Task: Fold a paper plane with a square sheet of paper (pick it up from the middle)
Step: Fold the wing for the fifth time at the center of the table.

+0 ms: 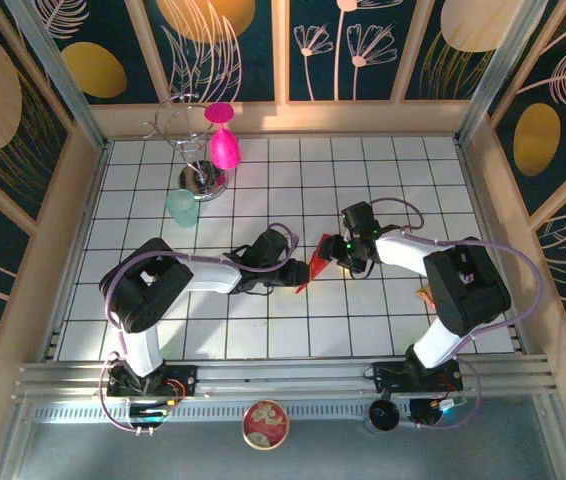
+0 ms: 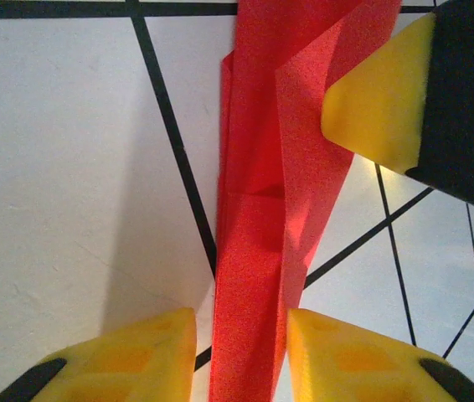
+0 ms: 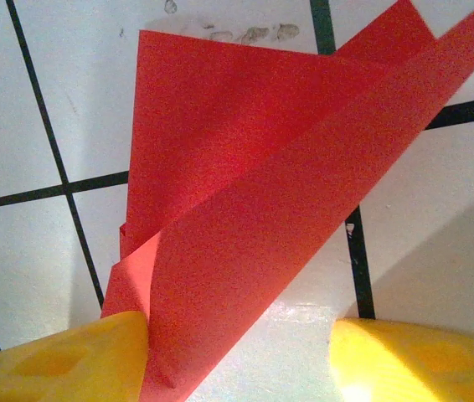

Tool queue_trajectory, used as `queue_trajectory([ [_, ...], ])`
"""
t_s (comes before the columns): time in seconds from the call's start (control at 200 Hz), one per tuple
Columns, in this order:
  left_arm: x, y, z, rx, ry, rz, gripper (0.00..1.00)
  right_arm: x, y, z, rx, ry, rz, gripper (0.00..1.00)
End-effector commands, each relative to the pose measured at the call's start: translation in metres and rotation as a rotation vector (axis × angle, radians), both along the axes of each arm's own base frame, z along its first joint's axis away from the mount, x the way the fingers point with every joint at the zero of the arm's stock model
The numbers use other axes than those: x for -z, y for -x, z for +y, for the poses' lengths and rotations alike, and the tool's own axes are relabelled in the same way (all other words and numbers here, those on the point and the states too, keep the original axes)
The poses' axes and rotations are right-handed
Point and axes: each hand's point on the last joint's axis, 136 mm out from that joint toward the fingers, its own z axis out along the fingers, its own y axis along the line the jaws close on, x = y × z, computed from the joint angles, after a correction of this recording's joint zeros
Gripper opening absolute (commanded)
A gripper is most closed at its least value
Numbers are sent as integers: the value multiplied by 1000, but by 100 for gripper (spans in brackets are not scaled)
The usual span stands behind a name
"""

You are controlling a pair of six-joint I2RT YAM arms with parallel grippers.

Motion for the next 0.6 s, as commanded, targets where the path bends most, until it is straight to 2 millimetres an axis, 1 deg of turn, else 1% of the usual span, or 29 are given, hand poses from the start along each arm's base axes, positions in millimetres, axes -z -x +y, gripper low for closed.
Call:
queue_trajectory([
  [0.0, 34, 12, 10, 2, -98, 55, 31, 48, 0, 7, -26, 34, 12, 63],
  [0.25, 44, 12, 15, -11, -126, 67, 26, 50, 0, 7, -29, 37, 18, 63],
  [0.511, 53, 15, 19, -21, -149, 89, 24, 56, 2, 5, -32, 58, 30, 63],
  [0.596, 60, 16, 23, -31, -172, 104, 24, 59, 3, 4, -29, 73, 37, 64],
])
